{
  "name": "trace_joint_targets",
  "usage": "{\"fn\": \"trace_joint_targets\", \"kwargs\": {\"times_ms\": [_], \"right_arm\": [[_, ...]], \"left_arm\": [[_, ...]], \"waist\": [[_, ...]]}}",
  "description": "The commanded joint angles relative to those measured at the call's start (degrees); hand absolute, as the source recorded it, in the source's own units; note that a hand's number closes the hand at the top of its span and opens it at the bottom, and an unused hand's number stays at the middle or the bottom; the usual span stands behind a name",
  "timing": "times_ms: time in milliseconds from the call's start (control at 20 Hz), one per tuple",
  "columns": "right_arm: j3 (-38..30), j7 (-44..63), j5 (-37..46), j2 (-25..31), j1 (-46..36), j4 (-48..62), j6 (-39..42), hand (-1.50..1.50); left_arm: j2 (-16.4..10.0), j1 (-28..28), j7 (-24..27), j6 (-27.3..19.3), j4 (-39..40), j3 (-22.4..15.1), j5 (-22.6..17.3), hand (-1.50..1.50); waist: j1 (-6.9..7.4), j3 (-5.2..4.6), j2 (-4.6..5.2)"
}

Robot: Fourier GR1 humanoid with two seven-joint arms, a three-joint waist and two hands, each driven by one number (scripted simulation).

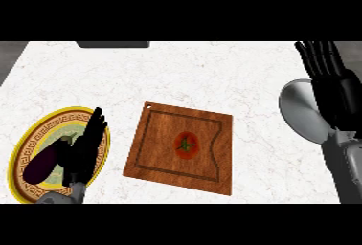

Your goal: Pick the tomato from the cutting board and place it in the pan

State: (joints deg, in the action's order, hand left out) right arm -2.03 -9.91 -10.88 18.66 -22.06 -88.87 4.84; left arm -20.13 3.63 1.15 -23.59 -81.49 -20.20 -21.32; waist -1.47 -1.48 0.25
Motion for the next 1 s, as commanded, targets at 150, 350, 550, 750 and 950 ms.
{"fn": "trace_joint_targets", "kwargs": {"times_ms": [150,350,550,750,950], "right_arm": [[12.6,3.4,10.5,-7.5,5.8,0.0,-5.1,1.50],[16.7,-0.5,27.7,-9.6,13.7,3.9,-21.0,1.50],[17.6,-7.8,36.9,-10.6,23.3,-3.1,-34.0,-1.50],[21.5,-3.5,46.5,-7.3,35.0,-14.8,-38.1,-1.50],[25.8,11.3,57.4,-2.8,41.6,-26.9,-30.9,-1.50]], "left_arm": [[-5.5,7.4,1.5,3.1,-0.6,6.2,0.9,0.00],[-6.0,7.7,-0.4,1.2,-2.7,5.6,2.1,0.00],[-7.9,7.8,-0.2,2.5,-1.0,8.6,0.7,0.00],[-9.9,6.8,0.0,4.8,-1.5,10.6,-0.5,0.00],[-8.2,7.5,-0.6,3.9,-2.7,8.6,1.0,0.00]], "waist": [[1.62,1.39,-0.25],[0.36,1.37,-0.81],[-2.29,1.32,-1.21],[-1.61,1.25,-1.19],[-0.87,1.16,-0.98]]}}
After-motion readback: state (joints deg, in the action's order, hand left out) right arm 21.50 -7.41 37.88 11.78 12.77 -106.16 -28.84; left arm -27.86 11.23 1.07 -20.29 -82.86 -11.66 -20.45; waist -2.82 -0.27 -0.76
